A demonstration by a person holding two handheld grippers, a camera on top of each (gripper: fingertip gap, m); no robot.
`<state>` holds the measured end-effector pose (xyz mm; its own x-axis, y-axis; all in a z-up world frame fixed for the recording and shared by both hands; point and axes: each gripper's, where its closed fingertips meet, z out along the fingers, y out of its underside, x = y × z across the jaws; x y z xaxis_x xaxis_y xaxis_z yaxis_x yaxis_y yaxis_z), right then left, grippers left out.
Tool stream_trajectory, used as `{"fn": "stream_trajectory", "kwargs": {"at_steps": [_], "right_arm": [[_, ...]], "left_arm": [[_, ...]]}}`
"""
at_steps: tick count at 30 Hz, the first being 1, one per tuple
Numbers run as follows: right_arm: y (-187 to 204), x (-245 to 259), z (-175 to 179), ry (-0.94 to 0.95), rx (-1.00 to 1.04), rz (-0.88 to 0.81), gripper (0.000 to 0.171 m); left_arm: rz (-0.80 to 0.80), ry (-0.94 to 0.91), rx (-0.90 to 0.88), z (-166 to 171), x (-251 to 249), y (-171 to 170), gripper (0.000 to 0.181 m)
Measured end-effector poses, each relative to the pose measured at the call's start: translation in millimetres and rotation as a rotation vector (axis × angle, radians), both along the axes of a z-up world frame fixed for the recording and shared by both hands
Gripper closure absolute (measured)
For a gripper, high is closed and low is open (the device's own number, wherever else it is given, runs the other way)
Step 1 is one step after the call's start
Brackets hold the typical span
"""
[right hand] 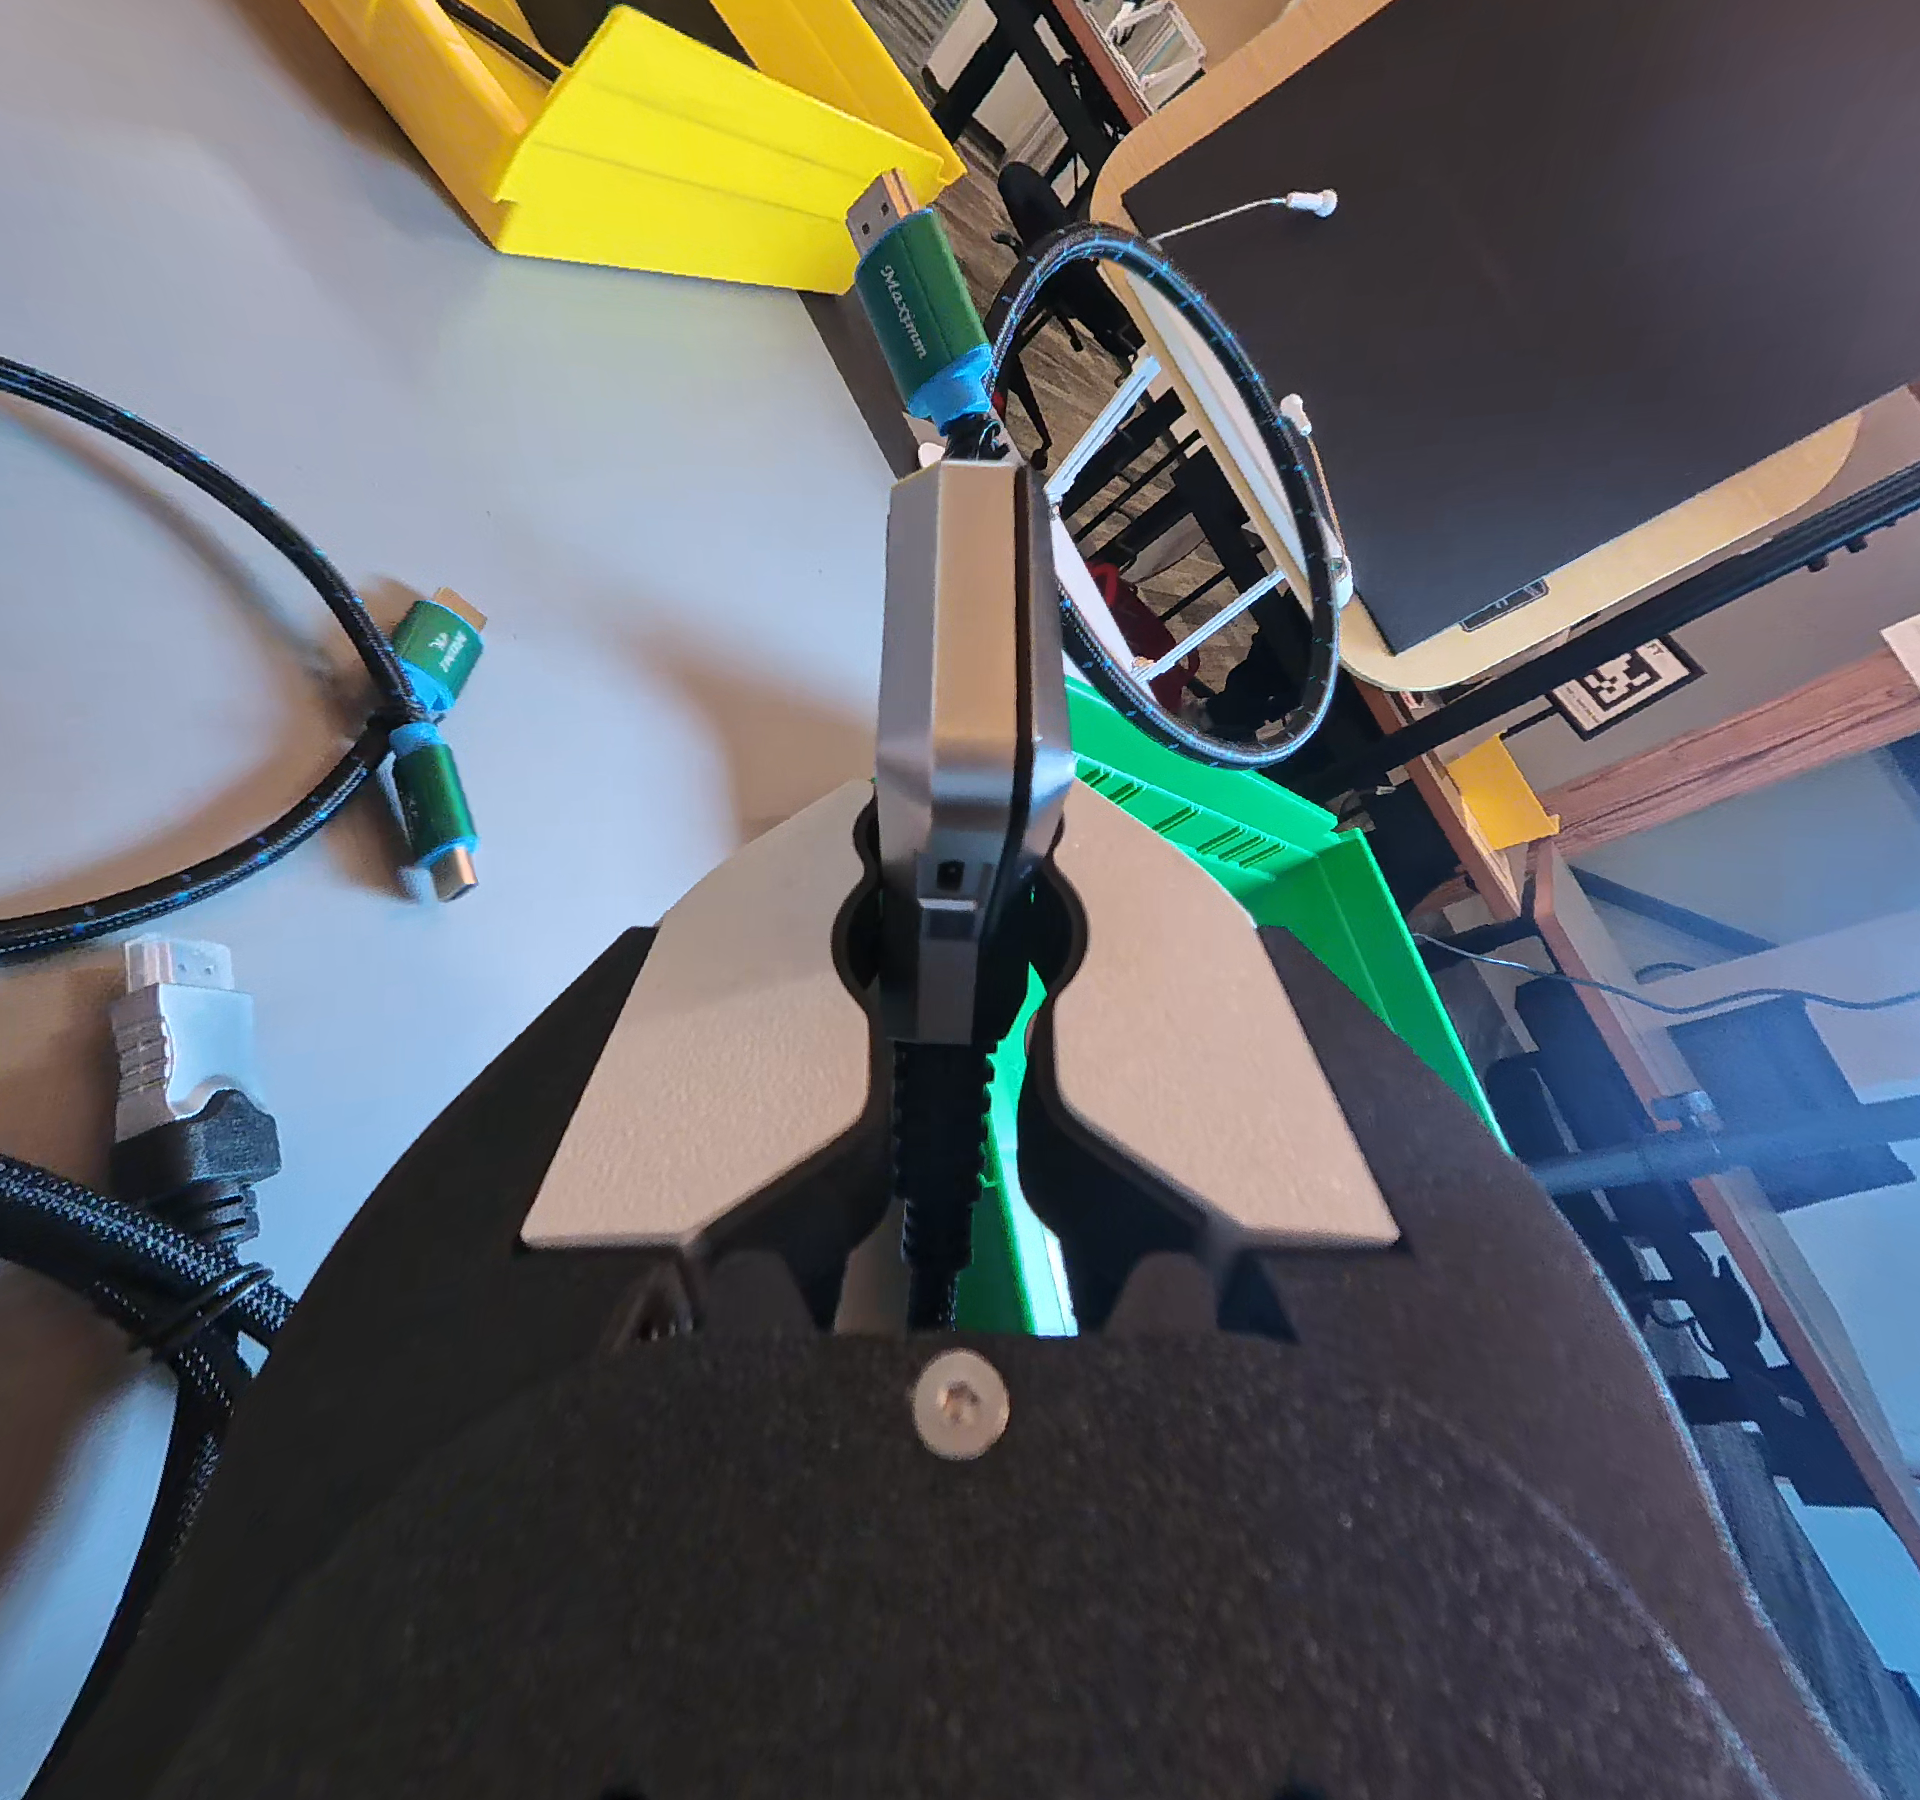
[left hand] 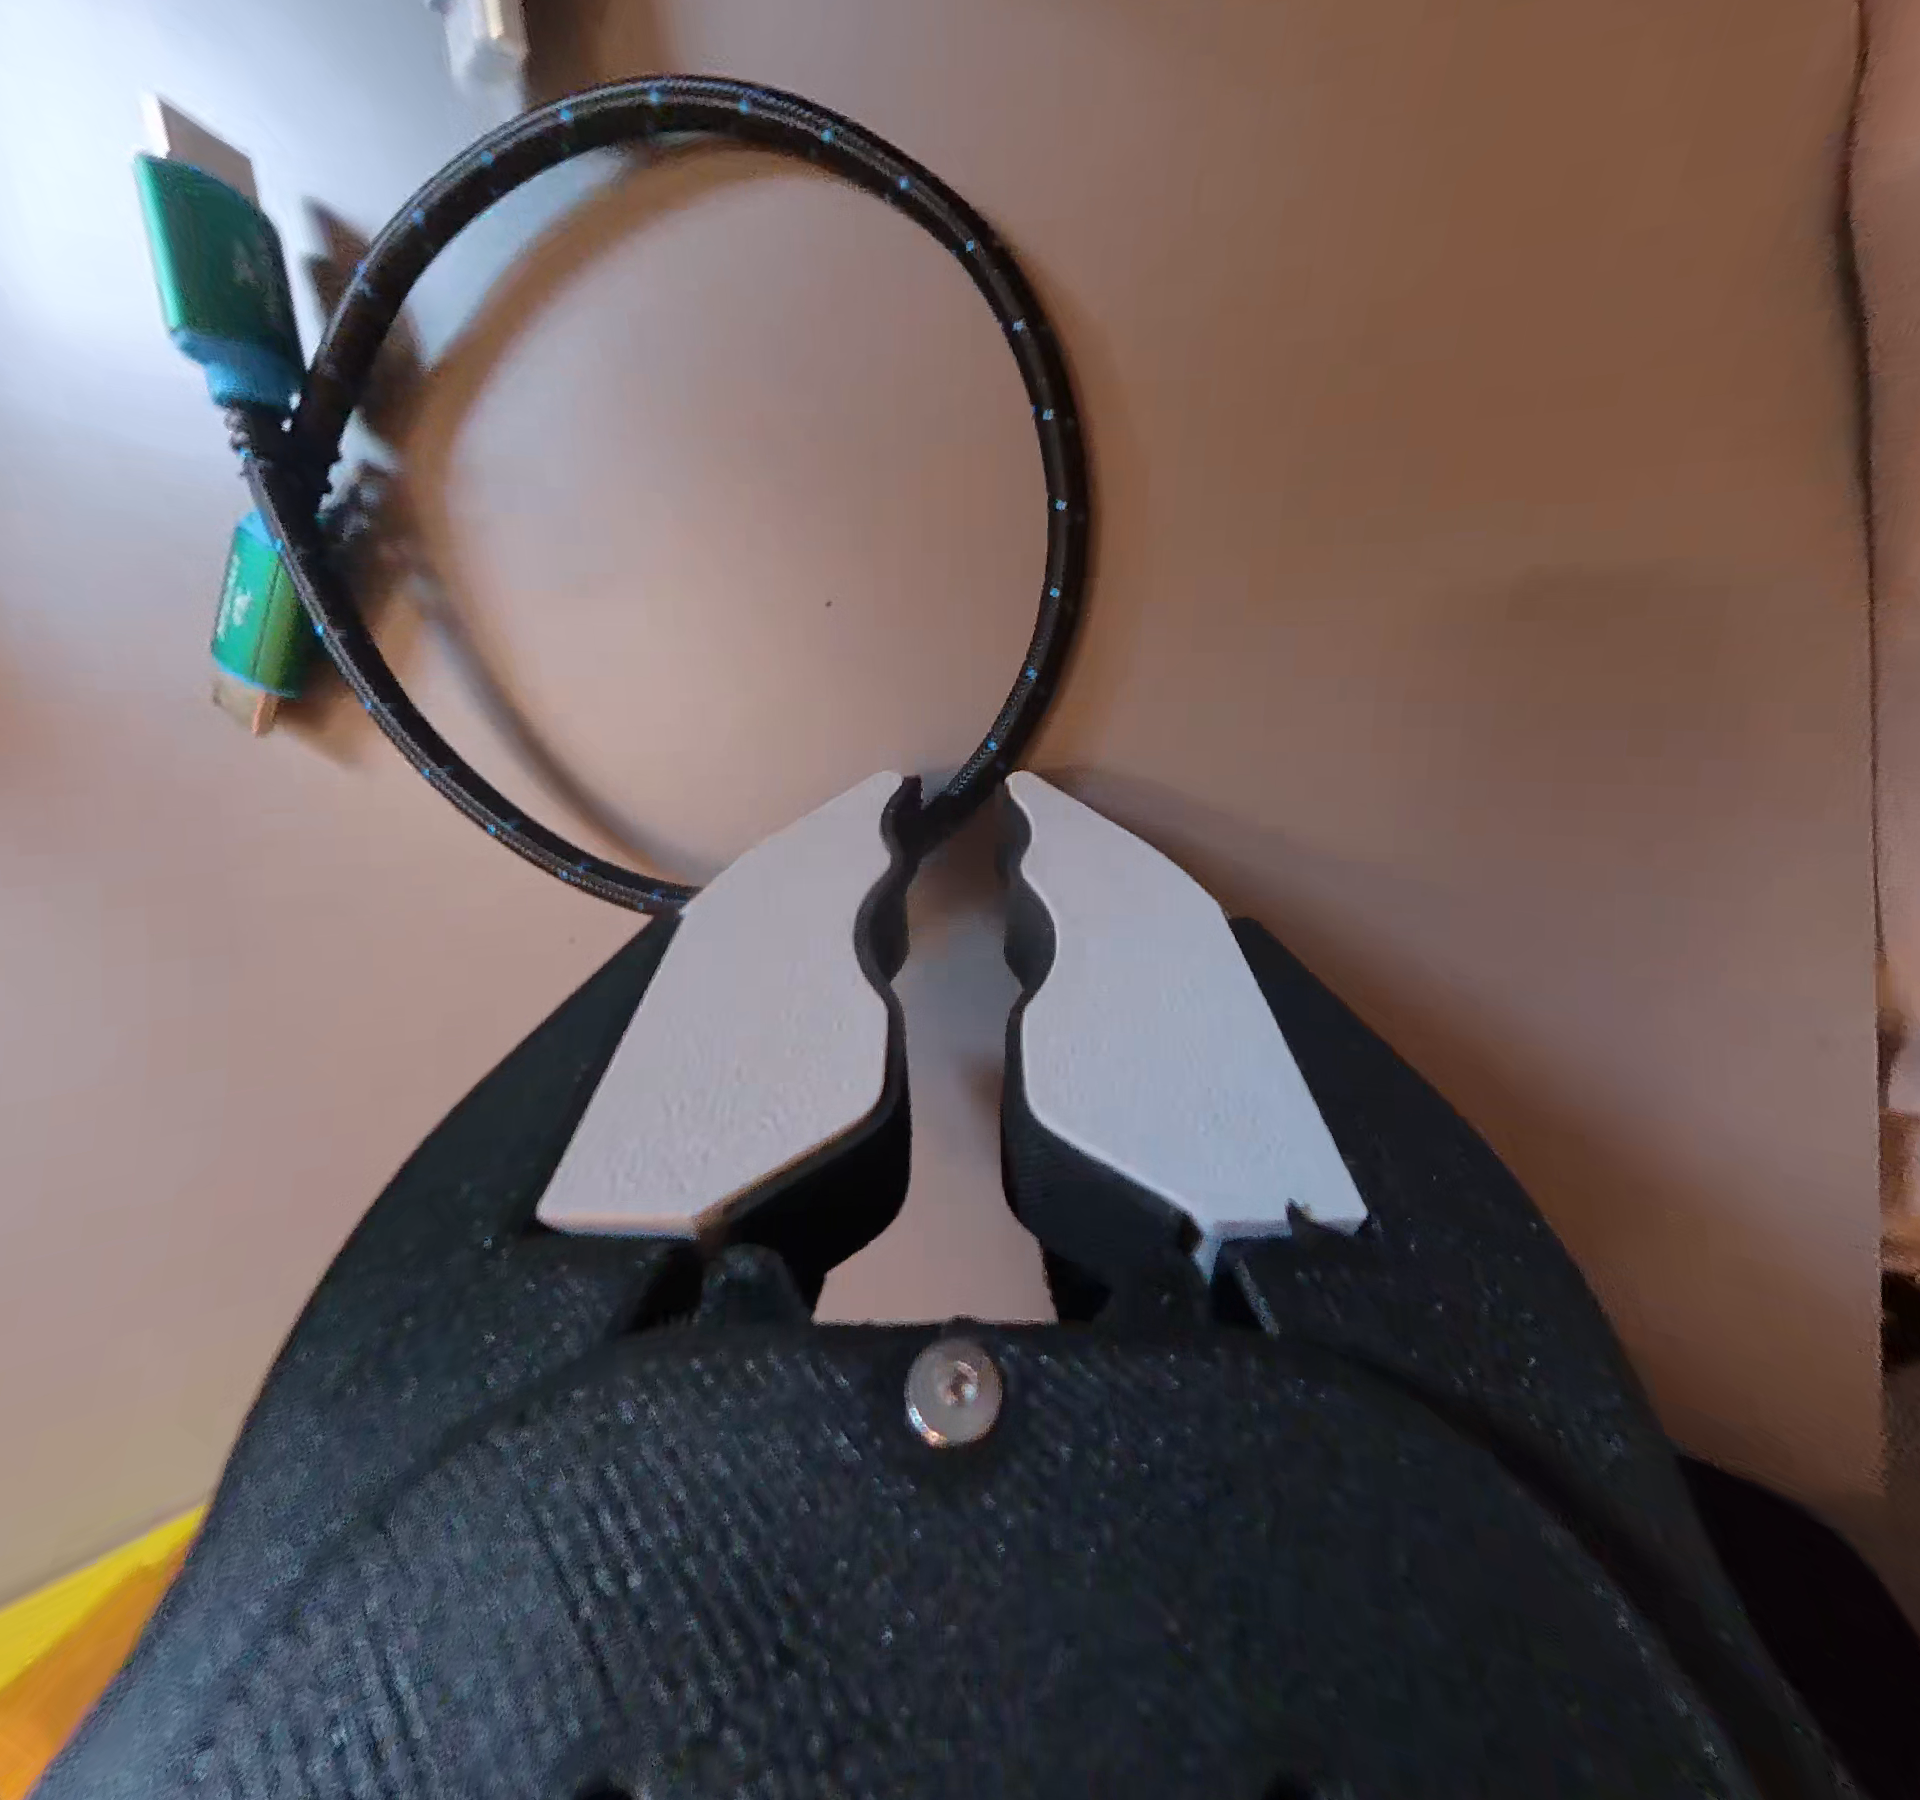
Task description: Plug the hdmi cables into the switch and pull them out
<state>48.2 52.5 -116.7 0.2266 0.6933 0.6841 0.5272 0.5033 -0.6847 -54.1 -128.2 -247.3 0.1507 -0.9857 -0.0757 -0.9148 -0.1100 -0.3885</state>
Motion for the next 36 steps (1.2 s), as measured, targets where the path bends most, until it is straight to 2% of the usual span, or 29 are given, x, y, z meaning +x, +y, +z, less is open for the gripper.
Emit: {"fn": "stream_trajectory", "kwargs": {"at_steps": [3,6,7,9,12,16,19,23,27,29,32,36], "right_arm": [[0,0,0,-0.002,0.000,0.000,0.148],[-1,0,2,0.006,0.000,0.003,0.148],[-1,0,2,0.009,-0.001,0.004,0.148],[-1,-1,3,0.013,-0.004,0.006,0.148],[-2,-1,3,0.009,0.000,0.005,0.148],[-2,0,3,0.007,0.005,0.002,0.148],[0,1,2,0.013,-0.004,0.002,0.148],[0,2,1,-0.003,0.006,-0.002,0.148],[-3,2,3,0.002,0.017,0.009,0.147],[-3,3,3,-0.001,0.021,0.009,0.147],[-2,5,3,0.005,0.016,0.014,0.147],[-2,6,3,0.010,0.019,0.031,0.148]], "left_arm": [[0.121,0.004,-0.038,-1,-7,-1,0.167],[0.142,0.036,-0.092,2,-26,-16,0.169],[0.141,-0.003,-0.088,9,-27,-17,0.166],[0.193,-0.095,-0.032,27,-28,-4,0.160],[0.289,-0.113,0.116,41,-39,30,0.153],[0.249,-0.255,-0.013,57,-20,31,0.152],[0.329,-0.231,0.134,66,-32,74,0.153],[0.439,-0.063,0.294,45,-59,144,0.148],[0.419,0.014,0.206,9,-65,178,0.138],[0.404,-0.033,0.139,3,-60,183,0.162],[0.424,-0.076,0.088,4,-56,180,0.164],[0.412,-0.344,-0.066,30,-25,139,0.165]]}}
